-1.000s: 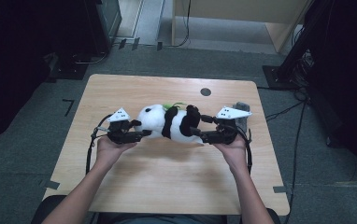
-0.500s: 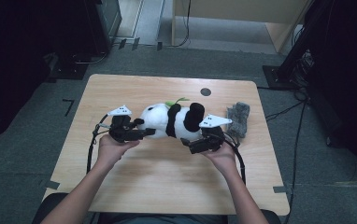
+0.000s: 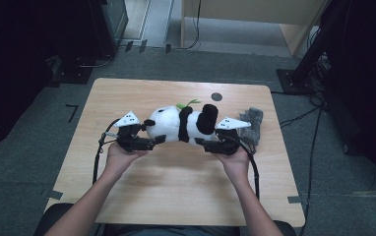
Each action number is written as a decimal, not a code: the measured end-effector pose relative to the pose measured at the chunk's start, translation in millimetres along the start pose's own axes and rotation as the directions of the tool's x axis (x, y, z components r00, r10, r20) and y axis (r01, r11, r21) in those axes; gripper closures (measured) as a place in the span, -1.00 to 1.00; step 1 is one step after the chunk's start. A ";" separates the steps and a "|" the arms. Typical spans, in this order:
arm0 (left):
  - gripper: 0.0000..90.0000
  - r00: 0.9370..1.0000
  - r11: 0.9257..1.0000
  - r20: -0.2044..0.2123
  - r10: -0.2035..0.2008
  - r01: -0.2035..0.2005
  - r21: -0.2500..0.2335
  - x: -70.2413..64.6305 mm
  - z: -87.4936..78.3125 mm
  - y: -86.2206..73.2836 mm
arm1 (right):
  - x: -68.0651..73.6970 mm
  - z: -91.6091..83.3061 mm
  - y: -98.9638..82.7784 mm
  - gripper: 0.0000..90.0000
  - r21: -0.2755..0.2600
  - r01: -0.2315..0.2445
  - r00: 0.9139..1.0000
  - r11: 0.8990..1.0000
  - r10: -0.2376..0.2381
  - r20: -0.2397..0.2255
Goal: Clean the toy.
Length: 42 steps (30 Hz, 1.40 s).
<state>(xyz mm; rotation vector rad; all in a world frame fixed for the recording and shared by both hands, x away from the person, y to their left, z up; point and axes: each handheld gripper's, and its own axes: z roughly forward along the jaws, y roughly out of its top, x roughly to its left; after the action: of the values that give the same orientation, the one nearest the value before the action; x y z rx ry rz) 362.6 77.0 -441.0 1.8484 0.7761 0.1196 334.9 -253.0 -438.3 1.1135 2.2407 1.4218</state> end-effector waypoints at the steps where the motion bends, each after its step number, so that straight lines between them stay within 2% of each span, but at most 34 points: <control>1: -0.60 1.000 1.000 0.009 -0.001 0.001 0.001 1.2 0.2 -0.4 | -0.8 -1.5 0.9 -0.08 0.004 -0.014 1.000 1.000 0.014 -0.005; 5: -0.63 0.999 1.000 0.025 0.021 -0.022 0.013 2.0 1.1 -2.3 | -1.7 -7.4 3.3 -0.06 0.022 -0.040 0.999 0.999 0.040 0.002; 7: -0.62 0.998 0.999 0.035 0.050 -0.051 0.011 1.5 0.4 -3.1 | -3.5 -11.4 4.1 -0.06 0.019 -0.047 0.999 0.999 0.047 0.003; 9: -0.61 0.997 0.997 0.014 0.080 -0.080 0.013 1.2 -1.3 -4.1 | -5.8 -15.8 4.5 -0.05 0.012 -0.060 0.998 0.998 0.060 0.004; 12: -0.49 0.997 0.997 0.006 0.077 -0.077 -0.009 4.7 -5.7 -9.5 | -10.9 -23.9 4.5 -0.05 -0.001 -0.099 0.995 0.995 0.099 0.013; 15: -0.49 0.998 0.998 0.013 0.067 -0.067 -0.003 8.1 -6.9 -13.4 | -17.8 -32.6 3.5 -0.05 -0.016 -0.134 0.991 0.991 0.134 -0.014; 16: -0.49 0.997 0.997 0.018 0.075 -0.075 0.001 7.5 -6.5 -14.6 | -19.1 -34.9 3.4 -0.05 -0.019 -0.138 0.990 0.990 0.137 -0.027; 19: -0.48 0.991 0.991 0.028 0.132 -0.132 0.020 2.2 -4.2 -17.2 | -18.2 -37.9 3.7 -0.06 -0.011 -0.129 0.990 0.992 0.128 -0.066; 22: -0.48 0.981 0.982 0.041 0.191 -0.191 0.010 -3.6 -2.5 -19.3 | -13.8 -35.4 5.1 -0.06 0.014 -0.125 0.986 0.992 0.126 -0.109; 26: -0.77 0.971 0.970 0.024 0.238 -0.239 0.037 -6.5 1.6 -22.3 | -9.2 -27.1 5.4 -0.06 0.079 -0.107 0.974 0.991 0.120 -0.190; 28: -0.92 0.964 0.964 0.049 0.262 -0.264 0.040 -9.0 5.8 -24.1 | -6.2 -21.7 4.7 -0.05 0.107 -0.105 0.967 0.989 0.126 -0.221; 29: -0.94 0.961 0.961 0.042 0.273 -0.275 0.043 -12.0 7.7 -24.5 | -3.5 -18.7 4.6 -0.05 0.115 -0.103 0.962 0.988 0.129 -0.242; 30: -0.95 0.961 0.960 0.015 0.275 -0.276 0.050 -14.2 8.9 -23.8 | -0.5 -16.5 4.8 -0.05 0.113 -0.096 0.962 0.989 0.121 -0.246; 32: -0.93 0.967 0.967 0.016 0.253 -0.253 0.037 -13.1 8.2 -22.4 | 3.0 -15.2 6.1 -0.07 0.112 -0.095 0.965 0.989 0.119 -0.232; 33: -0.87 0.967 0.967 0.008 0.255 -0.255 0.029 -13.7 7.2 -21.7 | 2.4 -16.1 6.2 -0.08 0.111 -0.111 0.963 0.988 0.135 -0.234; 35: -0.75 0.966 0.966 -0.001 0.258 -0.258 0.018 -15.9 5.8 -20.1 | 0.5 -16.5 5.3 -0.14 0.103 -0.120 0.964 0.987 0.140 -0.227; 39: -0.58 0.972 0.972 -0.010 0.233 -0.233 0.006 -16.6 4.1 -17.9 | -2.1 -16.1 4.0 -0.29 0.091 -0.138 0.963 0.986 0.155 -0.220; 42: -0.35 0.974 0.975 -0.012 0.224 -0.224 0.003 -17.6 3.2 -16.8 | -2.5 -14.5 3.4 -0.49 0.076 -0.125 0.969 0.989 0.138 -0.204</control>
<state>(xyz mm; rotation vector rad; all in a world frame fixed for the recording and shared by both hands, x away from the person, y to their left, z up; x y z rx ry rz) 342.6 68.2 -452.1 1.9344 0.5731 0.2749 329.7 -263.6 -428.8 1.2038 2.4093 1.5982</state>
